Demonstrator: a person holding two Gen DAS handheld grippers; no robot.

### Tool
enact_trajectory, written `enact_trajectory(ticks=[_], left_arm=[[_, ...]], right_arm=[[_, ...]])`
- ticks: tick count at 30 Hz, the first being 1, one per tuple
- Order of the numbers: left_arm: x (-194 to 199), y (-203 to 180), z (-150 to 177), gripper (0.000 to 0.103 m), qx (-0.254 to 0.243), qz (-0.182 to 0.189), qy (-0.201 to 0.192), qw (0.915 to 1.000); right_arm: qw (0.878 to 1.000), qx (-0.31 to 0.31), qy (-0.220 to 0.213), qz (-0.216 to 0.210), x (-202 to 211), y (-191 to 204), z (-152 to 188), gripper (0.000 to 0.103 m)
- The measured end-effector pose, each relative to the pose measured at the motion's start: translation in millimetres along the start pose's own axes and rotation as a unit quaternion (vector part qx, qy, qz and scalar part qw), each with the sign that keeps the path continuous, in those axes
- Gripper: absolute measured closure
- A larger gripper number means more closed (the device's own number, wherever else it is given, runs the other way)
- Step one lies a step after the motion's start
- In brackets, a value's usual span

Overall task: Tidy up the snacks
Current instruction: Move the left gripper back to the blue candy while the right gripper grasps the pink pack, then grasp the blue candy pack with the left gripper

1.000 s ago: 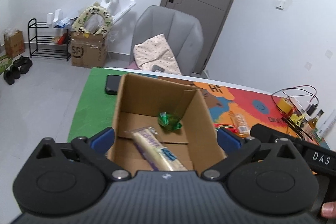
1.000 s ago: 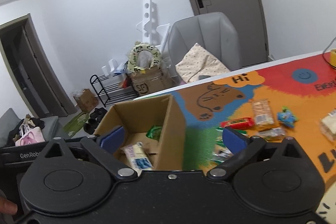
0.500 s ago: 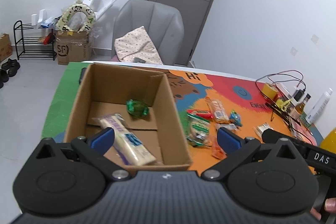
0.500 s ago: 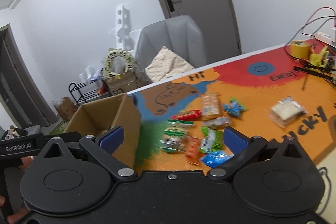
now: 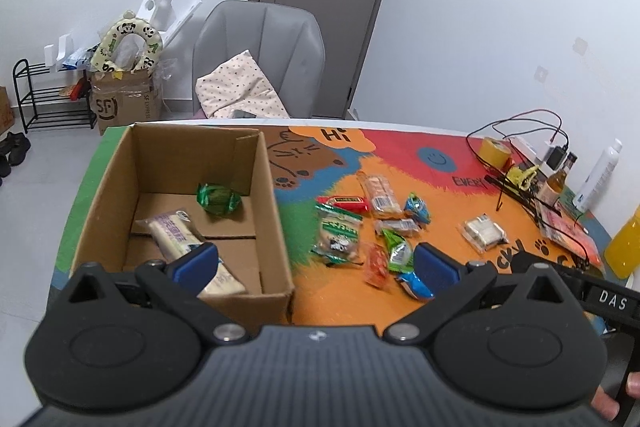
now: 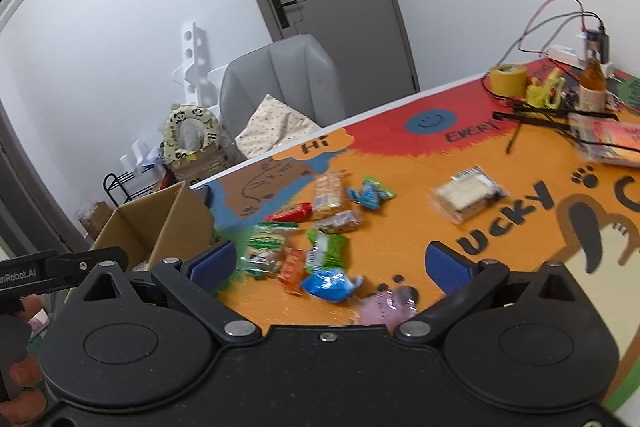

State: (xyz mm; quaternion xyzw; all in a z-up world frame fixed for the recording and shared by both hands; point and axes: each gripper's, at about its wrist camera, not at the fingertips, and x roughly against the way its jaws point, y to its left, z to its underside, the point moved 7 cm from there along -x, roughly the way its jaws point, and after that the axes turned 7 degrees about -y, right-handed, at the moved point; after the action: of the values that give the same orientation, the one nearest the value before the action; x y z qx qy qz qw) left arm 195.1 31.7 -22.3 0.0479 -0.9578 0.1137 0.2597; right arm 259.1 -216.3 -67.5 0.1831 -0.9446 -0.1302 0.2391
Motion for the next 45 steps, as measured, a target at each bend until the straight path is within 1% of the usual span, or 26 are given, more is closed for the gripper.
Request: enact_trajectory(ticks=[7, 14, 18, 22, 26, 27, 29, 30, 33, 35, 39, 40, 42, 43, 44, 45], left_arm=[[-0.5, -23.3, 4.1, 0.000, -0.015, 0.005, 0.005, 0.9999], [-14.6, -53.9, 17.5, 0.000, -0.019, 0.036, 0.018, 0.9990], [-20.6, -71.5, 25.9, 0.000, -0.034, 0.054, 0.014, 0.9978], [-32.0, -84.3, 37.9, 0.000, -0.032, 0.072, 0.027, 0.9965], [-46.3, -88.9, 46.6, 0.001, -0.031, 0.076, 0.036, 0.9960], [-49.1, -88.8, 47.7, 0.002, -0.029, 0.078, 0.036, 0.9959], [-56.1, -86.8, 49.3, 0.003, -0.020, 0.078, 0.037, 0.9961], [-58.3, -86.4, 49.1, 0.003, -0.016, 0.079, 0.035, 0.9961], [-69.1, -85.2, 50.0, 0.009, -0.010, 0.081, 0.039, 0.9959], [-77.0, -84.5, 50.9, 0.017, -0.003, 0.084, 0.047, 0.9954], [-92.8, -83.9, 52.6, 0.027, 0.005, 0.086, 0.059, 0.9946], [-96.3, -84.2, 52.9, 0.029, 0.006, 0.088, 0.062, 0.9942], [-102.9, -85.3, 53.9, 0.030, 0.009, 0.094, 0.068, 0.9932], [-105.6, -86.2, 54.6, 0.031, 0.010, 0.095, 0.071, 0.9929], [-108.1, -87.6, 55.2, 0.031, 0.010, 0.098, 0.072, 0.9925], [-110.1, -89.4, 56.0, 0.031, 0.009, 0.099, 0.073, 0.9923]], right_arm=[[1.000, -0.012, 0.003, 0.013, 8.4, -27.0, 3.9, 0.000], [0.999, -0.019, 0.016, 0.024, 14.6, -55.1, 11.3, 0.000], [0.999, -0.021, 0.024, 0.027, 15.6, -67.4, 17.5, 0.000], [0.999, -0.022, 0.034, 0.027, 10.7, -73.3, 28.2, 0.002], [0.998, -0.024, 0.060, 0.018, -1.0, -73.8, 42.4, 0.015], [0.998, -0.024, 0.064, 0.014, -4.1, -73.1, 44.6, 0.017], [0.997, -0.021, 0.072, 0.004, -11.5, -70.0, 48.4, 0.024], [0.997, -0.020, 0.074, 0.001, -14.7, -68.5, 49.8, 0.025], [0.996, -0.019, 0.083, -0.011, -24.6, -64.9, 52.5, 0.032], [0.996, -0.017, 0.092, -0.014, -33.1, -62.4, 54.9, 0.038], [0.994, -0.017, 0.105, -0.020, -50.8, -58.0, 58.1, 0.044], [0.994, -0.016, 0.107, -0.020, -54.7, -56.1, 59.0, 0.047], [0.993, -0.015, 0.114, -0.023, -62.0, -54.3, 61.8, 0.057], [0.993, -0.014, 0.119, -0.025, -65.2, -53.4, 63.7, 0.066], [0.992, -0.013, 0.119, -0.028, -66.5, -52.6, 64.8, 0.071], [0.992, -0.011, 0.119, -0.029, -66.5, -52.3, 65.1, 0.072]])
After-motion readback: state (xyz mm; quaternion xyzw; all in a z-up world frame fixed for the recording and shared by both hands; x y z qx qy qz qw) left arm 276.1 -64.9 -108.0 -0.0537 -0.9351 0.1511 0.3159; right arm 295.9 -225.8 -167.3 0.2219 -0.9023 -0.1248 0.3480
